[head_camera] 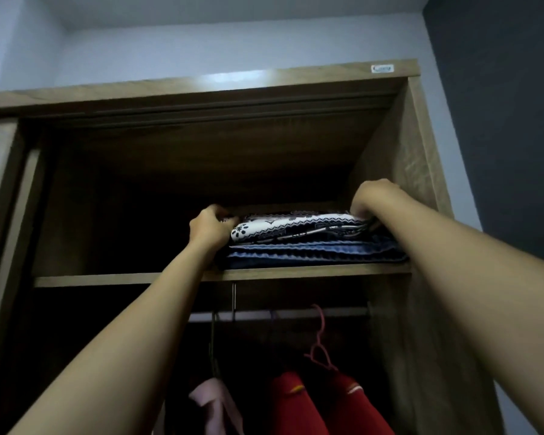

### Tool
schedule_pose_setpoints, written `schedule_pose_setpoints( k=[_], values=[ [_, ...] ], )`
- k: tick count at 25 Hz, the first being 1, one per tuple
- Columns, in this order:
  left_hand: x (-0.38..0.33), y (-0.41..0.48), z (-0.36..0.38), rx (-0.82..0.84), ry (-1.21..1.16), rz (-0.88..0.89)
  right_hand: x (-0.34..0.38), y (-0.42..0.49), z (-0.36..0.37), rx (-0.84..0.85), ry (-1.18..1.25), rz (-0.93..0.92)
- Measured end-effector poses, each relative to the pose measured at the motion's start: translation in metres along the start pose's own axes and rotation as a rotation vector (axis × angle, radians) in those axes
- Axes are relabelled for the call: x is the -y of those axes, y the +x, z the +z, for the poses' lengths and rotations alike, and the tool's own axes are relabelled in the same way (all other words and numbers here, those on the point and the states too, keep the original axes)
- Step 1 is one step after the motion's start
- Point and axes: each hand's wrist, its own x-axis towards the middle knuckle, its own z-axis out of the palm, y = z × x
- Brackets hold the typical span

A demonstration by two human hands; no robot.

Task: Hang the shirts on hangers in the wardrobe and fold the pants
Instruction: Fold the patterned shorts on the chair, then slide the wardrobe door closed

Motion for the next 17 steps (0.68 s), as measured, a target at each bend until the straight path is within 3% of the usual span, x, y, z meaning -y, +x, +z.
schedule_pose_setpoints(
  k=[2,3,5,7,9,10,11,13,15,17],
  values=[
    [-0.004,-0.004,-0.003,-0.045,0.182,0.028,-0.004,-0.007,0.000,-0.053,-0.113,-0.051],
    [-0.010,-0.006,-0.006,-0.077,0.230,0.067,-0.006,-0.007,-0.001,-0.164,-0.141,-0.101],
    [-0.023,-0.009,-0.011,-0.023,0.202,0.199,-0.011,-0.004,0.000,-0.303,-0.145,-0.310],
    [-0.031,-0.019,-0.013,0.190,0.216,0.270,-0.015,-0.007,0.006,-0.076,-0.061,-0.401],
    [-0.031,-0.031,-0.010,0.320,0.283,0.241,-0.018,-0.012,0.017,0.183,0.043,-0.264],
    [-0.029,-0.037,-0.009,0.328,0.281,0.235,-0.018,-0.014,0.021,0.211,0.056,-0.225],
    [-0.026,-0.041,-0.008,0.318,0.259,0.246,-0.016,-0.017,0.024,0.172,0.058,-0.212],
    [-0.023,-0.049,-0.009,0.250,0.213,0.288,-0.013,-0.027,0.024,-0.096,0.083,-0.216],
    [-0.018,-0.055,-0.016,0.157,0.163,0.356,-0.006,-0.041,0.026,-0.402,0.244,-0.369],
    [-0.004,-0.069,-0.028,0.066,0.076,0.453,0.015,-0.075,0.031,-0.506,0.472,-0.576]
  ],
)
